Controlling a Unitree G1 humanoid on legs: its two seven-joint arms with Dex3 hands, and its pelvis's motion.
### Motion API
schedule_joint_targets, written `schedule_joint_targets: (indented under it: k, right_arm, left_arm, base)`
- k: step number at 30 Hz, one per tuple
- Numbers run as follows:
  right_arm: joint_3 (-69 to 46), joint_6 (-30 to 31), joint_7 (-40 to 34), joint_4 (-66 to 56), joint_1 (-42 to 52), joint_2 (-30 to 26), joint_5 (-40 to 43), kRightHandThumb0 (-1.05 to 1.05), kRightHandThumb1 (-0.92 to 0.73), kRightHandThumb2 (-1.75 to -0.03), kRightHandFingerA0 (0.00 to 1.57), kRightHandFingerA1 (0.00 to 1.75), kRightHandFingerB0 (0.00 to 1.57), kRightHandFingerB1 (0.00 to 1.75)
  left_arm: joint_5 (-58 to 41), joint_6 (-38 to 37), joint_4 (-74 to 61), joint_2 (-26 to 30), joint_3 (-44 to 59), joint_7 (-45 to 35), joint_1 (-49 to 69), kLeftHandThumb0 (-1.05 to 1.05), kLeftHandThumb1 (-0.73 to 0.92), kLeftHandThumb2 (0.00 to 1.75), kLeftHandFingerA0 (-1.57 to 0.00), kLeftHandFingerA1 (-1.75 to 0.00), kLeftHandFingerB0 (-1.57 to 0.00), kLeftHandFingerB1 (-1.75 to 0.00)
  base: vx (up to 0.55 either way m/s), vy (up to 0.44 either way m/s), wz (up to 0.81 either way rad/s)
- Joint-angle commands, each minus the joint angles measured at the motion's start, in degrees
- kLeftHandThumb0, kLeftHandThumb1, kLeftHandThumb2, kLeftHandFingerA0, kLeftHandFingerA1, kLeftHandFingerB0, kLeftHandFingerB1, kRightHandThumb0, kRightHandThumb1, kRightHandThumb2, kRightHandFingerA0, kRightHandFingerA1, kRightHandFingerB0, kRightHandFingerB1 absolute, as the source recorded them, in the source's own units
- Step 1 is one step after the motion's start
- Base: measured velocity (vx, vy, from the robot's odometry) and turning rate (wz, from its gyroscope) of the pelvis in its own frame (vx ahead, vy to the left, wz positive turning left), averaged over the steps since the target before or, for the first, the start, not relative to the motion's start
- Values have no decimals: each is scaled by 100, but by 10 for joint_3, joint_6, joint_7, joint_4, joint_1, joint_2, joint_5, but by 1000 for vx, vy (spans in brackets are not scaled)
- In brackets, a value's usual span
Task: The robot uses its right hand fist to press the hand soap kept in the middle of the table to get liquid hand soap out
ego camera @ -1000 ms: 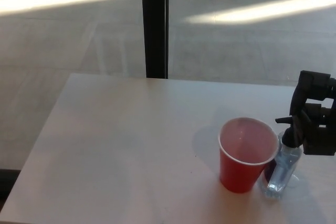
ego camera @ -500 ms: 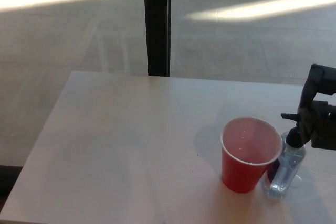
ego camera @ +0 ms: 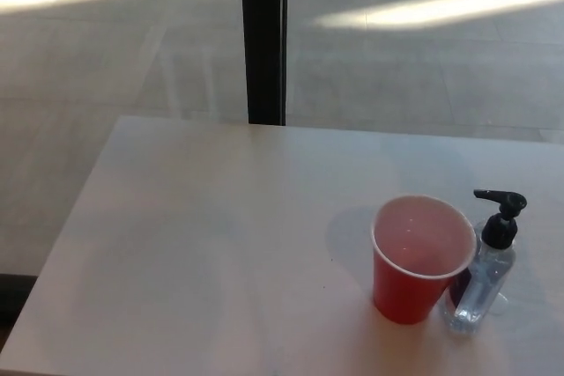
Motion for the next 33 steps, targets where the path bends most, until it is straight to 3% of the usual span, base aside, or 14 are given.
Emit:
schedule_joint_targets:
  k: [1,3,4,7,11,13,16,23,24,28,30,31,32,33]
  right_arm:
    - [-195,194,-98,44,-115,-102,204,-30,-44,-109,101,175,85,133]
    - [-252,205,-153,61,-132,-119,227,-31,-42,-103,106,171,94,137]
    - [-294,189,-139,80,-115,-149,199,-37,-35,-109,134,138,108,116]
    - [-375,210,-147,131,-72,-198,157,-29,-6,-141,115,157,102,125]
    - [-435,161,-100,156,37,-201,89,-40,-31,-110,136,137,103,109]
    - [-488,131,-117,181,98,-175,69,-57,-35,-86,120,164,90,96]
    - [-535,91,-176,213,163,-126,37,-45,-36,-122,147,150,76,99]
    - [-584,62,-266,250,236,-47,17,-57,-43,-116,151,155,65,93]
    - [-583,58,-278,260,236,-42,12,-54,-45,-118,125,173,58,101]
    - [-567,29,-292,303,259,-12,-8,-52,-54,-113,113,169,55,120]
    - [-548,33,-278,286,280,20,-13,-48,-56,-121,97,170,43,99]
    - [-540,43,-284,275,283,36,-14,-49,-59,-116,79,153,39,107]
    - [-528,53,-294,268,285,55,-18,-47,-58,-121,102,116,62,93]
    - [-510,53,-297,274,291,67,-31,-47,-57,-113,92,130,57,113]
  left_arm:
    - [0,4,-7,36,5,2,16,-34,61,149,-43,-104,-35,-93]
    - [-9,11,-12,34,13,3,16,-34,62,149,-43,-103,-37,-94]
    - [-9,9,-10,34,14,2,16,-35,60,150,-45,-106,-42,-100]
    - [-1,7,-6,38,7,4,16,-34,60,151,-44,-102,-44,-97]
    - [-7,11,-8,38,13,7,15,-36,57,153,-45,-108,-45,-103]
    - [-5,10,-8,39,12,6,16,-36,58,155,-48,-107,-46,-100]
    - [0,6,-4,41,7,4,17,-36,58,151,-47,-105,-49,-102]
    - [-10,7,-2,37,16,5,17,-35,58,151,-45,-110,-44,-104]
    - [-9,-1,-1,38,15,1,19,-35,58,153,-46,-107,-43,-99]
    - [-2,-1,-5,37,8,0,22,-35,56,153,-45,-105,-48,-104]
    - [-3,4,-13,32,9,7,23,-34,56,155,-48,-113,-48,-108]
    - [-6,9,-16,29,12,10,23,-36,59,153,-47,-111,-46,-106]
    - [-8,13,-21,27,13,9,24,-36,59,154,-46,-108,-44,-100]
    - [-6,8,-24,27,11,5,28,-36,58,155,-44,-105,-46,-102]
  base:
    - [0,0,0]
    - [0,0,0]
    - [0,0,0]
    - [0,0,0]
    - [0,0,0]
    - [0,0,0]
    - [0,0,0]
    - [0,0,0]
    - [0,0,0]
    - [0,0,0]
    - [0,0,0]
    - [0,0,0]
    - [0,0,0]
    - [0,0,0]
